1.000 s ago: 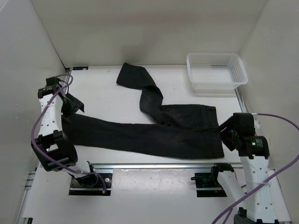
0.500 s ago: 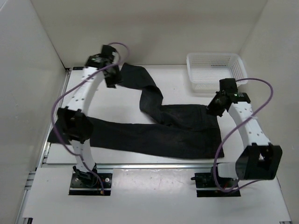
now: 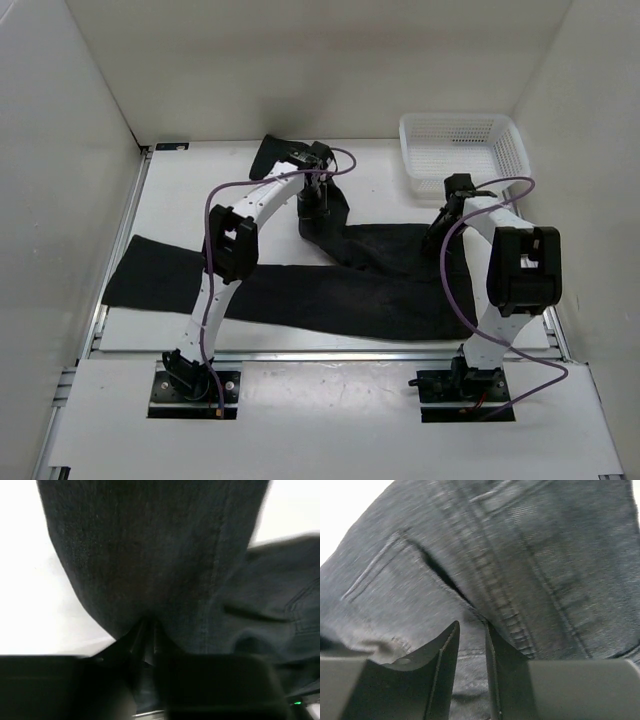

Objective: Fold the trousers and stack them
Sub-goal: Flatten the trousers out

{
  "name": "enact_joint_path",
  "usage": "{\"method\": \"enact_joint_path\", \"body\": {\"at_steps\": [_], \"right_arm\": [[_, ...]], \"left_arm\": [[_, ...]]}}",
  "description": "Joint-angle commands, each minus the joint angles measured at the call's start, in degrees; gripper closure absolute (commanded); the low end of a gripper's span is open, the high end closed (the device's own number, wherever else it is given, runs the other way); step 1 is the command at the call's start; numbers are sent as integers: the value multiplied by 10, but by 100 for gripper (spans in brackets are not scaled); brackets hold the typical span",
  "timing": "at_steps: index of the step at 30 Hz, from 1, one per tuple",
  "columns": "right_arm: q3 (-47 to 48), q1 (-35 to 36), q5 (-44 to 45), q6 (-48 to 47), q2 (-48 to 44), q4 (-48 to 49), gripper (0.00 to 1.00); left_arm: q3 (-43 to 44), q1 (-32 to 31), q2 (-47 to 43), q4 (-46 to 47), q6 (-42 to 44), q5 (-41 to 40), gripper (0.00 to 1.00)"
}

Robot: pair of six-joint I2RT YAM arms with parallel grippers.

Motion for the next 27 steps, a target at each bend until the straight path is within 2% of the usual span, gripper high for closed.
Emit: {"method": "enact_joint_path", "body": {"at_steps": [1, 2, 8, 10, 16, 18, 20, 22, 24, 26, 27], "right_arm": [[-5, -17, 40, 23, 10, -8, 67], [-5, -17, 47, 23, 10, -8, 67], [-29, -30, 72, 35, 15, -13, 65], [-35, -30, 82, 35, 8, -13, 65], [-68, -53, 99, 34, -35, -19, 65], [-75, -59, 111, 26, -56, -24, 65], [-80, -60, 119, 13, -70, -24, 65], [-85, -60, 119, 7, -96, -29, 65], [-86, -60, 119, 7, -129, -35, 65], [-86, -60, 114, -1, -152, -41, 65], [-86, -60, 114, -7, -172, -48, 65]], "left_arm": [[-42, 11, -26, 22, -3, 11, 83], [-55, 11, -26, 28, -8, 11, 90], [-133, 11, -50, 46, -13, -5, 90], [-188, 11, -66, 61, -18, -5, 90], [-384, -9, -192, 109, -45, -7, 90], [-409, -9, -244, 109, -50, -22, 90], [-388, -9, -268, 82, -50, -48, 88], [-338, 8, -275, 40, -50, -73, 69], [-249, 25, -266, 31, -44, -73, 28], [-170, 68, -244, 26, -38, -38, 24], [-145, 84, -214, 26, -38, -22, 28]]}}
